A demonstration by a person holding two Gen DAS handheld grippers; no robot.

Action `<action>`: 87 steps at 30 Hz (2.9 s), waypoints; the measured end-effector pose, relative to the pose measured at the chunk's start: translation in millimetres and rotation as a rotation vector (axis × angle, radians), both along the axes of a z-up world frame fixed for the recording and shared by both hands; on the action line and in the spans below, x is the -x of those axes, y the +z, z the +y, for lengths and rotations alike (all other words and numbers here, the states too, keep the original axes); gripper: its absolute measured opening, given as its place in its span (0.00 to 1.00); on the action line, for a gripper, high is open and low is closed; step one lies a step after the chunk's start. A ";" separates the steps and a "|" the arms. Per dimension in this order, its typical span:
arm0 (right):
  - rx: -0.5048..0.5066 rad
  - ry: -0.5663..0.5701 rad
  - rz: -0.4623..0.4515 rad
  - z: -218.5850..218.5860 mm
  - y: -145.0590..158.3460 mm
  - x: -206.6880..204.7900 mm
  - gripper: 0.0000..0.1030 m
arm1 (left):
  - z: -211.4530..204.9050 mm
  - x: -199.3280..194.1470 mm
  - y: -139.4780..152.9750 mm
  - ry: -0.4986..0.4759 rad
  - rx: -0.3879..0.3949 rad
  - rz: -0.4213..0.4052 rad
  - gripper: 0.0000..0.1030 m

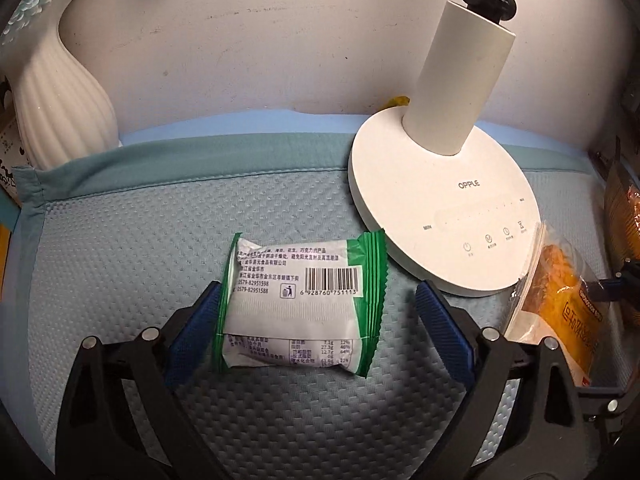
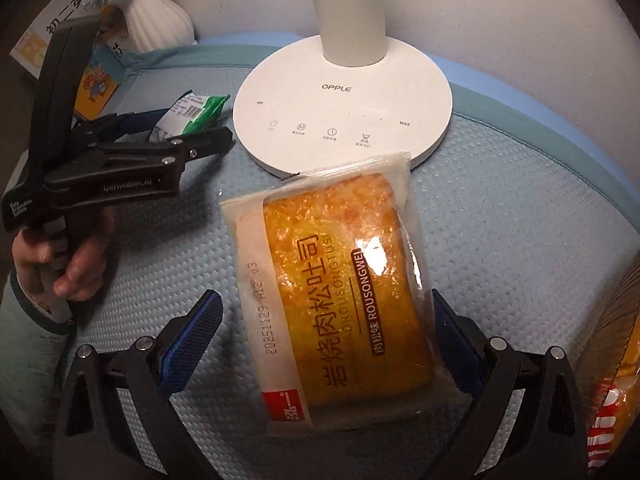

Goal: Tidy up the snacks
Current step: 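Grasp the orange bread pack with the right tool while the left grasps the green-edged white pack, then carry the orange bread pack and green-edged white pack to the glass bowl and release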

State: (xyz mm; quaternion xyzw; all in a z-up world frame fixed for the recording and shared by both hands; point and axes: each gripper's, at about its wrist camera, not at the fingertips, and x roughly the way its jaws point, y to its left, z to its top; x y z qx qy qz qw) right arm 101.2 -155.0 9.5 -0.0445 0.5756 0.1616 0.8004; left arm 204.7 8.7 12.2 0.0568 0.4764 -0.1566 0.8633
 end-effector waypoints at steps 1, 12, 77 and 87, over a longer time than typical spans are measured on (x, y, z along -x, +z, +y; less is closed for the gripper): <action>0.015 -0.006 -0.017 2.4 -1.2 2.6 0.95 | 1.2 -0.6 0.3 0.009 0.002 -0.004 0.89; 0.017 -0.046 -0.136 11.2 5.9 54.9 0.72 | 21.8 29.4 9.4 0.063 -0.006 -0.040 0.53; -0.438 -0.634 -0.248 -319.9 144.2 135.0 0.81 | -248.5 182.7 122.0 -0.501 0.269 -0.189 0.81; -0.349 -0.464 -0.359 -222.8 170.6 191.9 0.85 | -134.9 224.1 126.8 -0.322 0.326 -0.211 0.89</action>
